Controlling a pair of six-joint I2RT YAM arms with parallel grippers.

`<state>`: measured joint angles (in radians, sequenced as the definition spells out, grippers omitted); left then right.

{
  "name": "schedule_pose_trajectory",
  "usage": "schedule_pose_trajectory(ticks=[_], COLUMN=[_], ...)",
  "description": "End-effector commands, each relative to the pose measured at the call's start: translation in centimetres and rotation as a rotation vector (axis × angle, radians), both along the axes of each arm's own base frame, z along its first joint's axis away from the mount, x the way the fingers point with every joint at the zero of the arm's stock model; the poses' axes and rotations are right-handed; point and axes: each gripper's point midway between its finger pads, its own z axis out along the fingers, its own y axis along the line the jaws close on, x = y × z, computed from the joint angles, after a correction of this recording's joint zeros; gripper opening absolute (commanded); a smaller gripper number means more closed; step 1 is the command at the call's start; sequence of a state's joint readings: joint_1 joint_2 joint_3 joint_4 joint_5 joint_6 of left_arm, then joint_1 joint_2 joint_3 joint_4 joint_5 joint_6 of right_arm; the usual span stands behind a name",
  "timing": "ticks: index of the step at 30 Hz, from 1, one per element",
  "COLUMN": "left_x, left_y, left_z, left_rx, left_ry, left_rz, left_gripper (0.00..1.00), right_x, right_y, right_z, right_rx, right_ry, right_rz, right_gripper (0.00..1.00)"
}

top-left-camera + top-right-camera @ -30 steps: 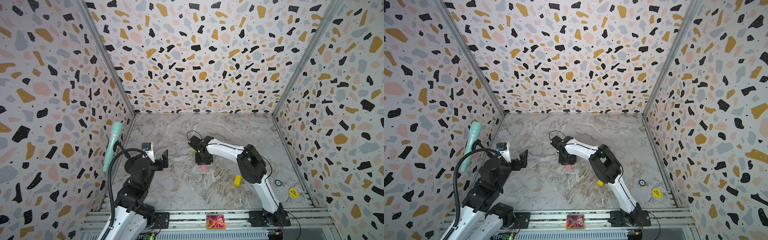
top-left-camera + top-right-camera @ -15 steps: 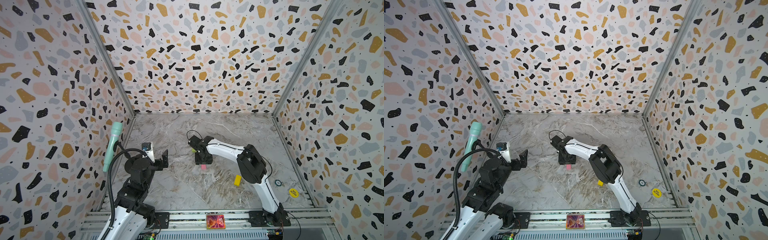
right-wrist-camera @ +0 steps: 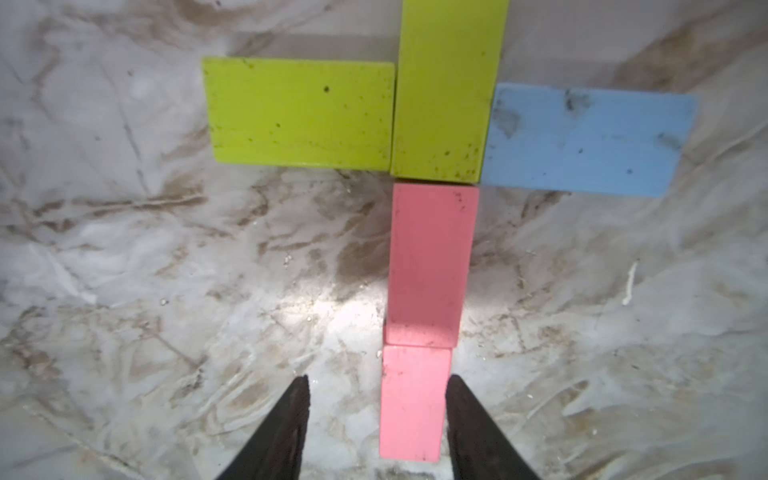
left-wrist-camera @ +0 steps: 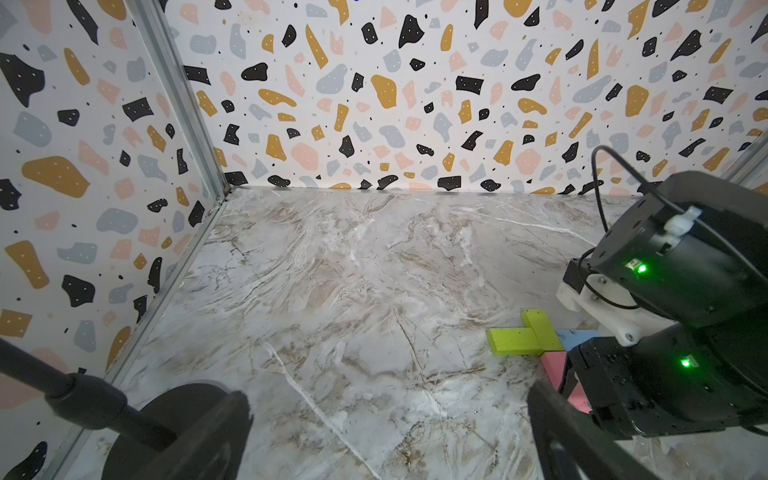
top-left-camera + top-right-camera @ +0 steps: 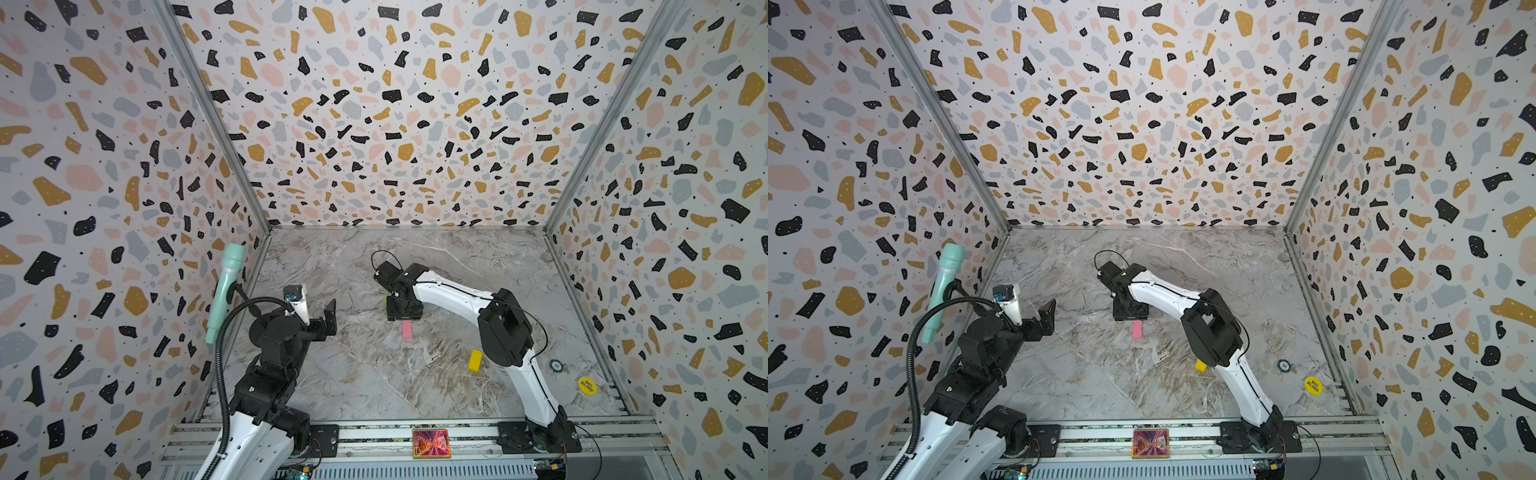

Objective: Assemble the letter t with building blocks
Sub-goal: Assemble the building block at the center of the board, then pick up the building block from the center of the board.

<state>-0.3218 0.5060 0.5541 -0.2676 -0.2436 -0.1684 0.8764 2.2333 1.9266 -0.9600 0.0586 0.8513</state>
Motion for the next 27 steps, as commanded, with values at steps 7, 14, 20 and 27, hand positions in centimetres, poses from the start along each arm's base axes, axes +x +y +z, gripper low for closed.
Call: schedule_pose_trajectory(ticks=[7, 14, 20, 27], left_x=[0.2, 0.4, 0.5, 0.7], left_y=[-0.2, -0.1, 0.0, 0.1], left_z=[0.2, 0.0, -0.3, -0.6], left_rx=[0.005, 0.009, 0.014, 0.019], left_ry=[-0.016, -0.008, 0.004, 0.016], left_rz=[-0.009, -0.002, 0.010, 0.019], left_gripper=[1.00, 0.99, 0.99, 0.99], right_x=[-1.1, -4.4, -8.5, -11.8], right_y=[-3.1, -9.9, -15.9, -20.0], right_z=[7.0, 6.5, 3.8, 0.8], right_rx=[-0.004, -0.054, -0.014, 0.000], right_ry=[-0.079, -0.046, 0.007, 0.054], right_rz=[0.022, -0.035, -0.141, -0.245], right_gripper=[0.54, 0.51, 0.49, 0.48])
